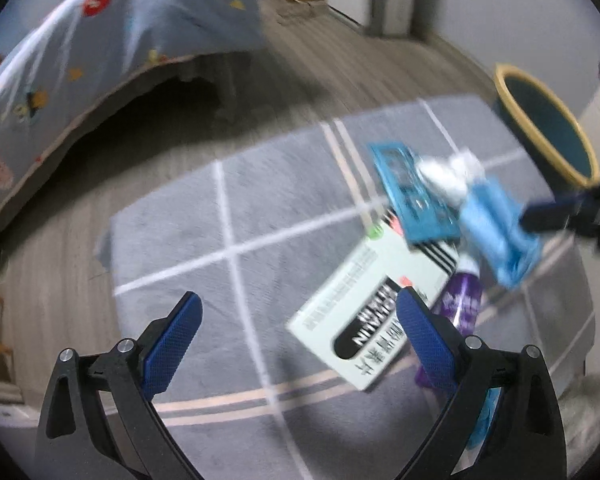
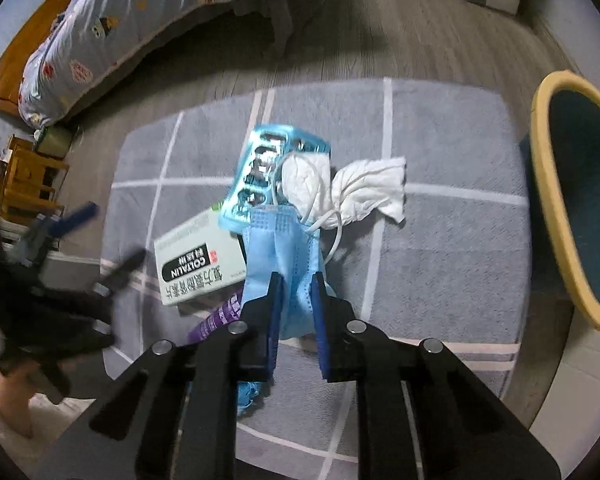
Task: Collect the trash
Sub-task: 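Grasp the second blue face mask with the right gripper, then grasp the white COLTALIN box with the left gripper while the right holds the mask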
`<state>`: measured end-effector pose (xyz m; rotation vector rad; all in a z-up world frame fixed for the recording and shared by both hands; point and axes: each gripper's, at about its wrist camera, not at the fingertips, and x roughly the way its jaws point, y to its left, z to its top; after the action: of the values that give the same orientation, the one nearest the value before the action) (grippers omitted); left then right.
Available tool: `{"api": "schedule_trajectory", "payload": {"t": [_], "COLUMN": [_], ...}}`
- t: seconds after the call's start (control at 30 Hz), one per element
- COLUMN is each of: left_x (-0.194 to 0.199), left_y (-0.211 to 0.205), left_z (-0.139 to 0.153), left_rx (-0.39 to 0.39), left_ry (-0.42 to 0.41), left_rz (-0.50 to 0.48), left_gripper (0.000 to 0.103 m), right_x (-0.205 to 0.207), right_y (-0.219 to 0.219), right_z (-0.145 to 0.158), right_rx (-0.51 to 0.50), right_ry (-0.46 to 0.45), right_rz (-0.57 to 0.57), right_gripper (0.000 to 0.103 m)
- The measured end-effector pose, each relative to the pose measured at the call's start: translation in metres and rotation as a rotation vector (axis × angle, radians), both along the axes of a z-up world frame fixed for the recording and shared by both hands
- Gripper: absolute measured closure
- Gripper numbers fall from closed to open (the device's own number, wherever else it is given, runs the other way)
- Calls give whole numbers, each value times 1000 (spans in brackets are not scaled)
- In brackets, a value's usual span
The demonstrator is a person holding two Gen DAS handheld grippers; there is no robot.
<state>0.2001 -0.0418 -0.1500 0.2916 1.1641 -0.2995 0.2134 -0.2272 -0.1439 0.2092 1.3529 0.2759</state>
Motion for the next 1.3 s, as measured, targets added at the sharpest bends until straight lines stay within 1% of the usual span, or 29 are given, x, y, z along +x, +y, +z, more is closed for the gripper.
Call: {"api": "schedule_trajectory", "payload": {"t": [0.07,0.13,0.23,0.3,0.37,0.4,0.5,0.63,0.77,0.9,1.0,1.13,1.3], "left_x": [-3,-4,-2,-1,-1,-2,-4,3,9,11,6,-3,-17], "left_y": [-9,-16,-22,-25,-31,-35,-46,-53,-55,-53,-51,-42,-28], "left_z": [-9,-17,-28,-34,-40,-42,-46,-54,-56,-54,-49,-40,-25], "left_rx": [5,18,25,19,31,28,38,46,-7,-18,-28,-10,-8], "left_ry": [32,45,63,76,88,94,86,94,133,151,167,159,148], "left_rz": [-40,-67,-85,-103,-131,-155,-209,-207,-200,-214,-214,-223,-179], "left_gripper": [7,7,7,7,7,7,6,7,12,17,19,21,24], "right_x": [1,3,5,6,9,10,13,16,16,17,17,13,10], "right_y": [-8,-16,-28,-33,-36,-36,-39,-41,-39,-37,-37,-34,-30], "right_z": [10,21,32,34,33,33,32,30,31,34,38,44,52], "right_rx": [19,62,123,137,148,148,151,147,139,135,136,129,125], "right_ry": [-20,-32,-50,-53,-47,-45,-41,-38,-42,-53,-61,-74,-87], "right_rz": [-15,-32,-58,-75,-82,-82,-83,-81,-69,-56,-61,-53,-50], "right_gripper": [89,89,89,89,89,89,89,89,89,89,89,89,89]}}
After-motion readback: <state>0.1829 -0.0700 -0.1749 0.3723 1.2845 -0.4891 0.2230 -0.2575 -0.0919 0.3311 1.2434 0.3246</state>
